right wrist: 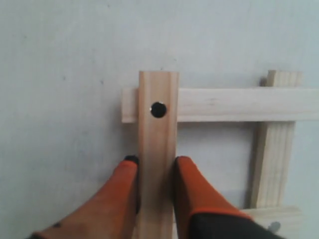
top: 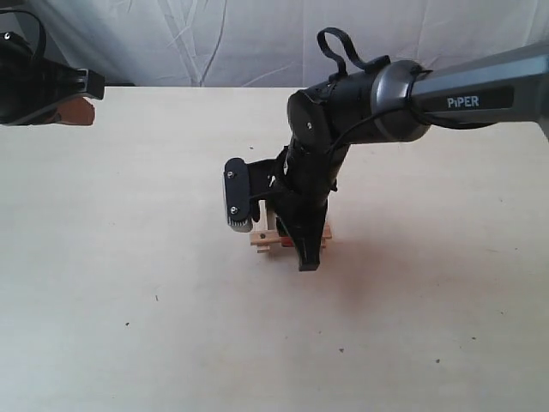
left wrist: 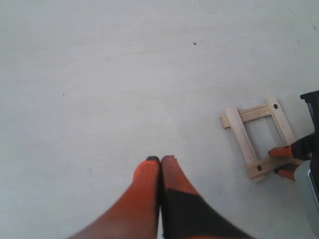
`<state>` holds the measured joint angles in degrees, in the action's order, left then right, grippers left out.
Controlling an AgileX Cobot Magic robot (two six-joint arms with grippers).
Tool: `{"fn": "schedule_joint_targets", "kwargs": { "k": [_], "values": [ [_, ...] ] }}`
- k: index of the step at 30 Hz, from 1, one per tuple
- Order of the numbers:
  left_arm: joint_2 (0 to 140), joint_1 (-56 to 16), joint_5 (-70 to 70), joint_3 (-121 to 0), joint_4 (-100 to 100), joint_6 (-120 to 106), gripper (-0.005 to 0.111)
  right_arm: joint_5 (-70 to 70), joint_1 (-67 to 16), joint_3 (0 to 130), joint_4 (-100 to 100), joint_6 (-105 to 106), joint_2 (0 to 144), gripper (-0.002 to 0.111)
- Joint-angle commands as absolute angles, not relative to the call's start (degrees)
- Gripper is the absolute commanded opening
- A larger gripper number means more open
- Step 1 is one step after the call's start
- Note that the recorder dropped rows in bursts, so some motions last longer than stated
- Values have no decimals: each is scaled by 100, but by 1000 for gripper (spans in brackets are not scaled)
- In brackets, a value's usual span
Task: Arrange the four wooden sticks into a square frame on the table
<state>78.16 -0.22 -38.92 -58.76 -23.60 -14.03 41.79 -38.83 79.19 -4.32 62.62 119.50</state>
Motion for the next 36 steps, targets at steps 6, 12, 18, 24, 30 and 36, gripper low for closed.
{"fn": "schedule_joint_targets", "kwargs": {
  "k": [6, 12, 18, 24, 30, 36],
  "values": [
    [7772, -21, -3836, -5879, -2455, -1427, 0, 4097, -3849, 7912, -457, 6319, 11960, -1],
    [7772, -21, -3836, -5879, -2466, -1427, 0, 4038, -3849, 7912, -457, 6319, 11960, 16],
    [7772, -21, -3836, -5879, -2486, -1427, 0, 4038, -3849, 7912, -566, 6183, 11886, 62],
    [7772, -21, -3774, -5879, -2461, -1438, 0, 4038, -4005, 7912, -802, 4531, 11339, 36],
    [7772, -309, -3773, -5879, -2421, -1438, 0, 5027, -3369, 7912, -955, 2461, 10594, 2],
    [7758, -1312, -3728, -5879, -1823, -1424, 0, 5527, -2282, 7693, -1019, 953, 9476, 2]
  ]
}}
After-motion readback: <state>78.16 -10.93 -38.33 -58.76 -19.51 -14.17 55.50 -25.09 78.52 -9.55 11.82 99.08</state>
